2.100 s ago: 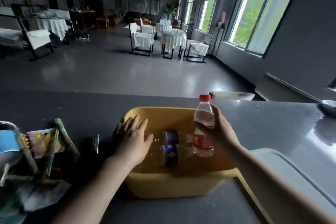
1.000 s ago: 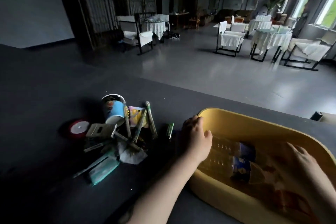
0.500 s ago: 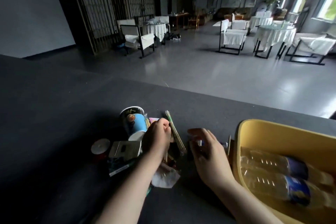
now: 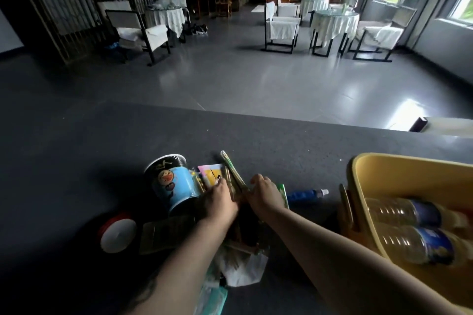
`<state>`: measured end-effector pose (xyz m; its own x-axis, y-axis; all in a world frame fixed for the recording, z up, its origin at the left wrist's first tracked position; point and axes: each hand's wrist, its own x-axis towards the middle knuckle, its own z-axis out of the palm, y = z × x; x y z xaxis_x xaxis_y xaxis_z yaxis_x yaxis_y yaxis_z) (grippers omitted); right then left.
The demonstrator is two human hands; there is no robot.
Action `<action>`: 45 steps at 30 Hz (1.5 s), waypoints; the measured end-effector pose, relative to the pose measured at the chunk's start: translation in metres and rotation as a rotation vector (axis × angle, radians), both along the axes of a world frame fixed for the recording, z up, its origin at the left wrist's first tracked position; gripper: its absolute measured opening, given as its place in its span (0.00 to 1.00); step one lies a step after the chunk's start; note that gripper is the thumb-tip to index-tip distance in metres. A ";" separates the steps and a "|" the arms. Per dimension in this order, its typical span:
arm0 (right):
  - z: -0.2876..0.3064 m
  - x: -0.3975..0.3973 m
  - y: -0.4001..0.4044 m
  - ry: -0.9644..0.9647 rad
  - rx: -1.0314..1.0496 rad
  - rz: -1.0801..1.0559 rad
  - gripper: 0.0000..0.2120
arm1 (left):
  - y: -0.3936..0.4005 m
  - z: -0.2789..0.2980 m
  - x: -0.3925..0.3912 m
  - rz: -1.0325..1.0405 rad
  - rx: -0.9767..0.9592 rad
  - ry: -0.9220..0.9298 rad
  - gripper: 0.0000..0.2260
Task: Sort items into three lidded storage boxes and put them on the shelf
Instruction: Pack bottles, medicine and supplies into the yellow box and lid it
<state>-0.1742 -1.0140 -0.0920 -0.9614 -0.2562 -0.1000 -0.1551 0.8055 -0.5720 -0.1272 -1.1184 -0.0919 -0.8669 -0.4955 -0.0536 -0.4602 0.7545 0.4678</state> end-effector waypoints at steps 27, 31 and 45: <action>0.107 0.002 0.361 0.565 0.357 -0.044 0.09 | 0.158 0.122 0.005 -0.315 0.415 0.920 0.03; 0.083 -0.023 0.364 0.469 0.490 0.097 0.11 | 0.186 0.127 -0.004 -0.436 0.229 0.893 0.02; 0.103 -0.025 0.395 0.293 -0.117 -0.300 0.14 | 0.229 0.125 -0.031 -0.711 -0.288 0.671 0.03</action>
<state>-0.1992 -0.6194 0.0105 -0.9786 0.0456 0.2008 -0.0932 0.7718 -0.6290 -0.1587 -0.8897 0.0330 -0.7733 0.2282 0.5915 0.4286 0.8757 0.2225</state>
